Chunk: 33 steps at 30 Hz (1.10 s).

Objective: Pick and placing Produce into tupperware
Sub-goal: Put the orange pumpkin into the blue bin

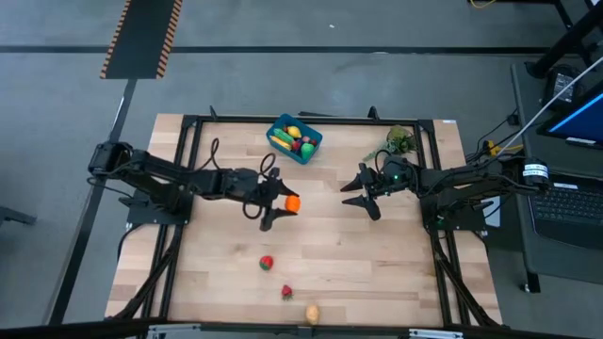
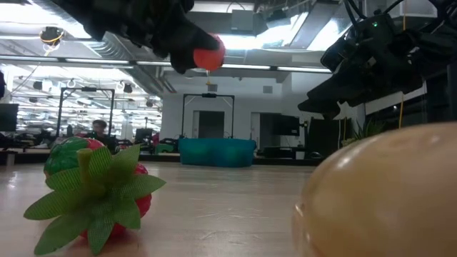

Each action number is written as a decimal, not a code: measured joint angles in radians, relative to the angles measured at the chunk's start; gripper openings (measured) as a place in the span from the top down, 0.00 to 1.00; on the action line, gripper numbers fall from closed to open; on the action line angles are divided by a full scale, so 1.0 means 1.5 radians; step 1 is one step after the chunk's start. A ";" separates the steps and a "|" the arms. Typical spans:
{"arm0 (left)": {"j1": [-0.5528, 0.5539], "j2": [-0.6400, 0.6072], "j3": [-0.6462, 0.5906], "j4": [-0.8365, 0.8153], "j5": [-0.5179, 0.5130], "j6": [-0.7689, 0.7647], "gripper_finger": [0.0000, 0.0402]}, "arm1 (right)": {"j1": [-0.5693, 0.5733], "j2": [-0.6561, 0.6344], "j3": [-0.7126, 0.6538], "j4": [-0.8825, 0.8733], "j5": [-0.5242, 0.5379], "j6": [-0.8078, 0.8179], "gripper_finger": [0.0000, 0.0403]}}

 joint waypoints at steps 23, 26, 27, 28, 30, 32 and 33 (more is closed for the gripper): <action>0.128 0.001 0.000 -0.026 -0.061 0.017 0.42 | 0.000 0.000 0.000 0.000 0.002 -0.026 0.48; 0.153 0.001 0.000 -0.026 -0.079 0.027 0.42 | 0.000 0.000 0.000 0.000 0.002 -0.028 0.48; 0.163 0.001 0.000 -0.026 -0.080 0.032 0.42 | 0.000 0.000 0.000 0.001 0.002 -0.031 0.48; 0.173 0.001 0.000 -0.026 -0.080 0.034 0.42 | 0.000 0.000 0.000 0.002 0.002 -0.039 0.48; 0.194 0.001 0.000 -0.031 -0.079 0.034 0.42 | 0.000 0.000 0.000 0.010 0.002 -0.048 0.48; 0.220 0.001 0.000 -0.046 -0.079 0.036 0.42 | 0.000 0.000 0.000 0.018 0.002 -0.060 0.48; 0.233 0.001 0.000 -0.051 -0.079 0.038 0.42 | 0.000 0.000 0.000 0.023 0.002 -0.062 0.48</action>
